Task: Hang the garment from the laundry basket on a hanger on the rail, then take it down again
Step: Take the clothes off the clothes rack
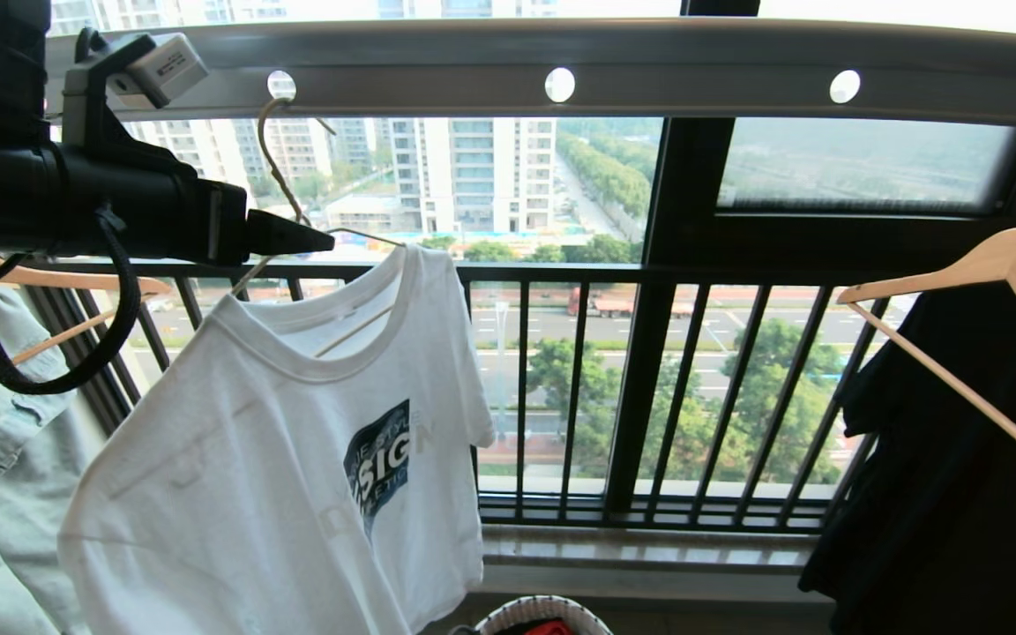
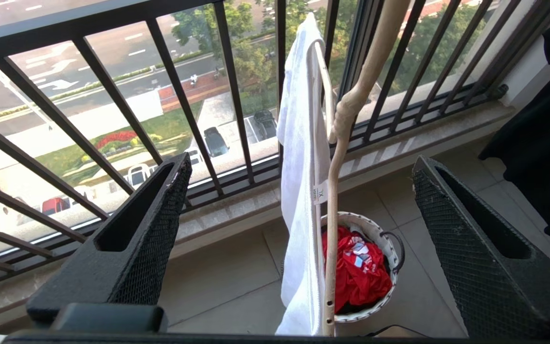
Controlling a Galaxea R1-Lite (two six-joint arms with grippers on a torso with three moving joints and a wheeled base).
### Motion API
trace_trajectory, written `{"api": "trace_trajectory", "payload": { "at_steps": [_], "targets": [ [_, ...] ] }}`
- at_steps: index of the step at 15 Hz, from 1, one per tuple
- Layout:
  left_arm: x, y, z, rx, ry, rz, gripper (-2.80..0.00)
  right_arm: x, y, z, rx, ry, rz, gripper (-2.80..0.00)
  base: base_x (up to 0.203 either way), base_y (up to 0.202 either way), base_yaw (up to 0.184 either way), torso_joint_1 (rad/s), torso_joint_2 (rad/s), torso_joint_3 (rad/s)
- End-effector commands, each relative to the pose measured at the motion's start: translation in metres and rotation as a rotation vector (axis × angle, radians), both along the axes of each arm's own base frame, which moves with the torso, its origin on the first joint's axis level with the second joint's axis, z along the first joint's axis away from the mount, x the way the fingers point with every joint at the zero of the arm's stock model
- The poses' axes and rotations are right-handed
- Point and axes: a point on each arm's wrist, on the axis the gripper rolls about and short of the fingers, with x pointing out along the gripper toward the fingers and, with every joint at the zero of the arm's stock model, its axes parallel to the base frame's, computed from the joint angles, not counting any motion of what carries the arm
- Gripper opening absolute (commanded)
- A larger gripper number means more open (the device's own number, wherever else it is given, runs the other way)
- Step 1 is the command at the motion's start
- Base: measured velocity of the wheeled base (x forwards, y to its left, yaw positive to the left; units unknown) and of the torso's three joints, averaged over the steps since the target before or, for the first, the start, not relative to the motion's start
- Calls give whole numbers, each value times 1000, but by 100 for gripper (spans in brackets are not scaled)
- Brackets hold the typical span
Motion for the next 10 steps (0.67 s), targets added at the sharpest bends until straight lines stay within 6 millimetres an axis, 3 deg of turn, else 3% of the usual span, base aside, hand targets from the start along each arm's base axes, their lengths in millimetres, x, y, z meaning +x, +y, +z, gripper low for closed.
{"api": "trace_trajectory", "payload": {
  "at_steps": [1, 7, 8, 10],
  "targets": [
    [4, -1, -5, 2, 18, -5, 0, 0, 0, 0, -1, 1, 1, -280, 0, 0, 0, 0, 0, 0],
    [4, -1, -5, 6, 20, -4, 0, 0, 0, 0, -10, 0, 4, -280, 0, 0, 0, 0, 0, 0],
    [4, -1, -7, 9, 24, -5, -280, 0, 0, 0, -10, 0, 4, -280, 0, 0, 0, 0, 0, 0],
    [3, -2, -11, 12, 40, -8, -280, 0, 0, 0, -10, 0, 5, -280, 0, 0, 0, 0, 0, 0]
  ]
}}
